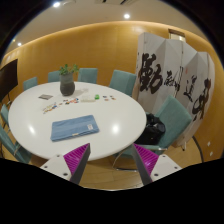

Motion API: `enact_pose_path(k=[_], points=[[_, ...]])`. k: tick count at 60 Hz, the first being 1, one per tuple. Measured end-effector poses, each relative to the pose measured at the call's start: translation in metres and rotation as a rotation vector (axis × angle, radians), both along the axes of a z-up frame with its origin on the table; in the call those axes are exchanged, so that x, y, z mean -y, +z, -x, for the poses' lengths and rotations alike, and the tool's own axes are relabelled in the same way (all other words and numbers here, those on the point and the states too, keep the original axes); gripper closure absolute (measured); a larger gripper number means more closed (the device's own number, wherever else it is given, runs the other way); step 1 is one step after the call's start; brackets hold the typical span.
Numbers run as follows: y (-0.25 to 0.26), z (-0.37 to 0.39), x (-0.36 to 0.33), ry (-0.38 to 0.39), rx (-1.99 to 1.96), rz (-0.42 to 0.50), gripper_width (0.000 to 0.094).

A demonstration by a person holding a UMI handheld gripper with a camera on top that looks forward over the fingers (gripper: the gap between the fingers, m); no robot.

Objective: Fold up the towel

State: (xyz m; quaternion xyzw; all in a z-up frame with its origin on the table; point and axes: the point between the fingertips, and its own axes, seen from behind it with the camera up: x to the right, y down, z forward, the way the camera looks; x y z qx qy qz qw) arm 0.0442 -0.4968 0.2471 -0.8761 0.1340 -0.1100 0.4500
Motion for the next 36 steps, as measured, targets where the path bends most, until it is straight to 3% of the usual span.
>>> enact_pose_path(k=[13,22,29,36], points=[[-0.046,0.044,0.013,0.066,-0.026,0.077,0.0076],[-0.090,0.120,-0.004,0.194,-0.069,0.140,0.0078],[-0.118,0.198,-0.050,0.313,-0.116,0.137,0.0075],[-0.142,0.259,-0.127,0.376,-0.119,0.093,0.0064]])
